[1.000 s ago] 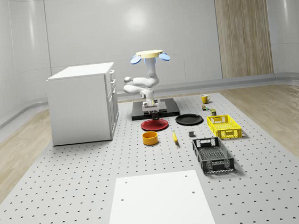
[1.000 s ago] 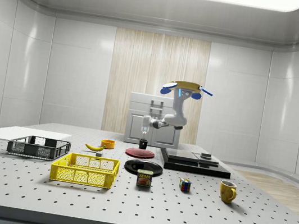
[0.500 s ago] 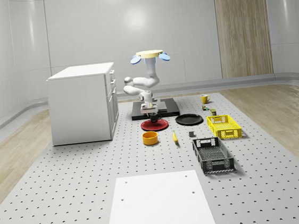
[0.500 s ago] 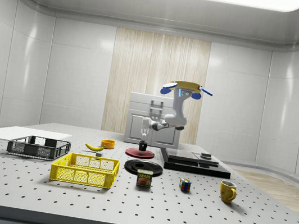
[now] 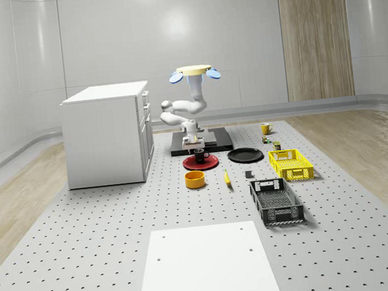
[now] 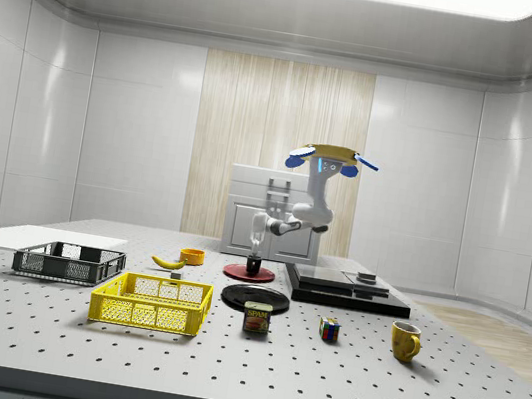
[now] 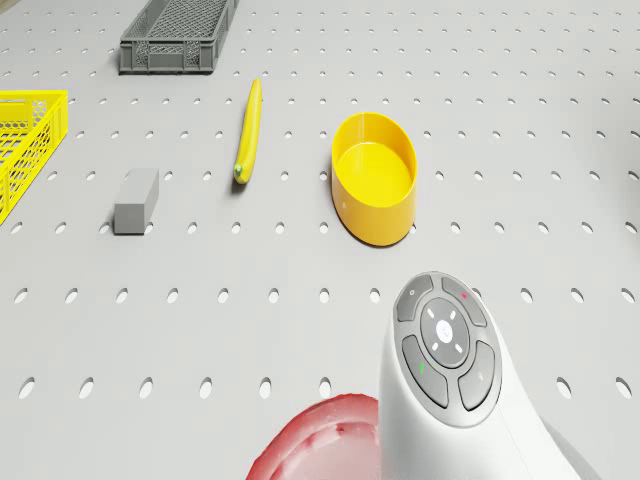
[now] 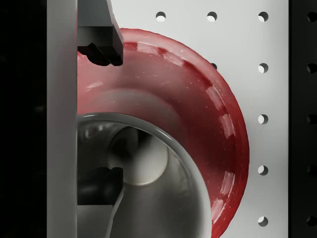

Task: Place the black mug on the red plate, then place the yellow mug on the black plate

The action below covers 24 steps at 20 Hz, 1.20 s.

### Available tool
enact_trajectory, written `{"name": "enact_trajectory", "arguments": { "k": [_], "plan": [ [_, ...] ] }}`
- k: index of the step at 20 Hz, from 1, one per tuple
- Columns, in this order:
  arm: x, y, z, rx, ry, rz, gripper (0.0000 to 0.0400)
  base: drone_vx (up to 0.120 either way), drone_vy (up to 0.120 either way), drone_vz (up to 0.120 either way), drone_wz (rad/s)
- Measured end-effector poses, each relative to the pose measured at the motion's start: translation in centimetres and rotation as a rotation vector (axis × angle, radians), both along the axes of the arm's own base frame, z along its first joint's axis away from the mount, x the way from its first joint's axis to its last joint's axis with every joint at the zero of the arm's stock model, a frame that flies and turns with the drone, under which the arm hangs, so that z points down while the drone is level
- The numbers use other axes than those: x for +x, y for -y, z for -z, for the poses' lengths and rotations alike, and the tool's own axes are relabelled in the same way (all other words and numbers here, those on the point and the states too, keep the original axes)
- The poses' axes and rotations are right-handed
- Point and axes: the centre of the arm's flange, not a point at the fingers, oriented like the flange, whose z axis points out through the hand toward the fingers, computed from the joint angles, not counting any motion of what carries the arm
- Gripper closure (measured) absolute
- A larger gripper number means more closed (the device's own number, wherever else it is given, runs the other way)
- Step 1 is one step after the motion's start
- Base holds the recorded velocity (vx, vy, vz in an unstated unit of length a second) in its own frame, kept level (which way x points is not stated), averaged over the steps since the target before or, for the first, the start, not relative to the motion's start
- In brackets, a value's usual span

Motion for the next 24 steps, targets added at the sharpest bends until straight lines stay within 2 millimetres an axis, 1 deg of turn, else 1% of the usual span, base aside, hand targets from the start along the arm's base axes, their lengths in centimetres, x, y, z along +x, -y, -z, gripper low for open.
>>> {"name": "enact_trajectory", "arguments": {
  "k": [3,4,9,10,12,24],
  "plan": [
    [0.0,0.0,1.0,0.000,0.000,0.000,0.0033,0.000,0.000,0.000,0.000],
    [0.0,0.0,1.3,0.000,0.000,0.000,0.0026,0.000,0.000,0.120,0.000],
    [0.0,0.0,2.6,0.000,0.000,0.000,0.0007,0.000,0.000,0.120,0.000],
    [0.0,0.0,2.8,0.000,0.000,0.000,0.0006,0.000,0.120,0.120,0.000],
    [0.0,0.0,3.0,0.000,0.000,0.000,0.0003,-0.120,0.120,0.100,0.000],
    [0.0,-0.1,3.3,0.000,0.000,0.000,0.0000,-0.120,0.120,0.000,0.000]
  ]
}}
